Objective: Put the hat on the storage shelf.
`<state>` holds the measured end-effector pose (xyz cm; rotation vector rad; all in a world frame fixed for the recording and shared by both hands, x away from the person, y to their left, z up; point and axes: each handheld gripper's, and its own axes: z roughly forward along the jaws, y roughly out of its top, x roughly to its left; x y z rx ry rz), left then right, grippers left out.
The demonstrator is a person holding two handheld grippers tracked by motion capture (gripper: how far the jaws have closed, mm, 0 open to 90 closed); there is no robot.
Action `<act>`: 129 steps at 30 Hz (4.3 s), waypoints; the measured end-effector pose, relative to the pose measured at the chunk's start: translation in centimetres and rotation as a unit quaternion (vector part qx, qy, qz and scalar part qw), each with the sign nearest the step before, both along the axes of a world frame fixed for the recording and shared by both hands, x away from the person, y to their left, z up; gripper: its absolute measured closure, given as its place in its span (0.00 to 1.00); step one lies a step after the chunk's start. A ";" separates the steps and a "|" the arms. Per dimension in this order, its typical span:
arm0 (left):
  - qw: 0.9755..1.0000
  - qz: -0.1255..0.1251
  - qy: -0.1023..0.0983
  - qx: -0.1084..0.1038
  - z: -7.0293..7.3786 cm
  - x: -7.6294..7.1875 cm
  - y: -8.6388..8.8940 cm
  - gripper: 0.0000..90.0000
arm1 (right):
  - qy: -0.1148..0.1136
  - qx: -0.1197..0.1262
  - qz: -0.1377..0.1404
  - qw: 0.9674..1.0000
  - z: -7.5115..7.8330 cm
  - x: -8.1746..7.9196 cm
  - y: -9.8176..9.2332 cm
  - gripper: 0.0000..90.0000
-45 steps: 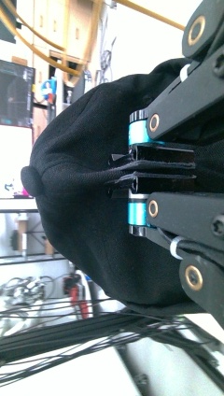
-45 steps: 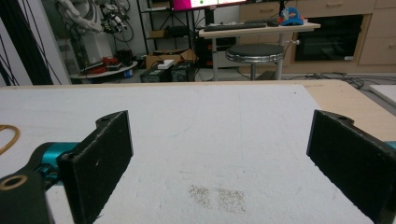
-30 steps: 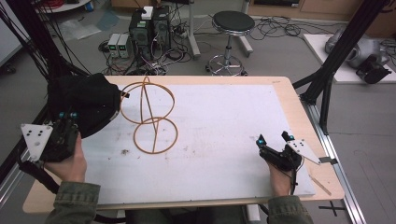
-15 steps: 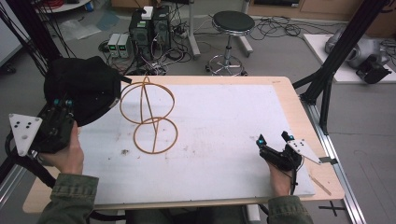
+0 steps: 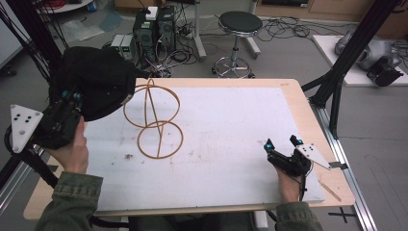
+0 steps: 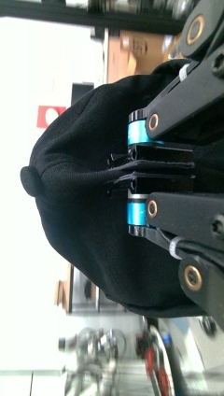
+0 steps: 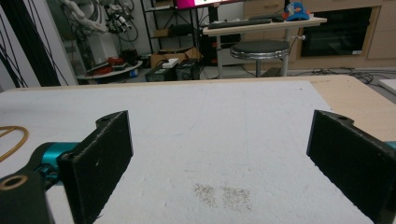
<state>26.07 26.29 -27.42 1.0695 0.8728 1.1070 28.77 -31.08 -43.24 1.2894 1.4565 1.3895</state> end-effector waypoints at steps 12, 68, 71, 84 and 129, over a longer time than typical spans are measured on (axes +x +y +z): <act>0.997 -0.069 -0.003 -0.024 1.0 1.3 -0.9 0.97 | 0.000 0.004 -0.003 1.000 0.1 -0.2 -0.1 0.07; 0.977 -0.178 0.113 0.013 -0.9 4.8 -5.6 0.96 | -0.001 -0.008 0.012 1.000 0.0 0.0 0.2 0.07; 0.974 -0.179 0.135 0.009 -1.0 5.2 -5.6 0.96 | -0.001 -0.008 0.011 1.000 0.0 -0.1 0.2 0.07; 0.971 -0.199 0.135 0.020 -1.4 4.8 -5.6 0.95 | -0.012 -0.004 -0.004 1.000 0.2 -0.3 0.0 0.07; 0.981 -0.160 0.107 -0.021 -2.3 4.7 -4.6 0.38 | -0.021 -0.010 -0.016 1.000 0.3 -0.5 -0.1 0.07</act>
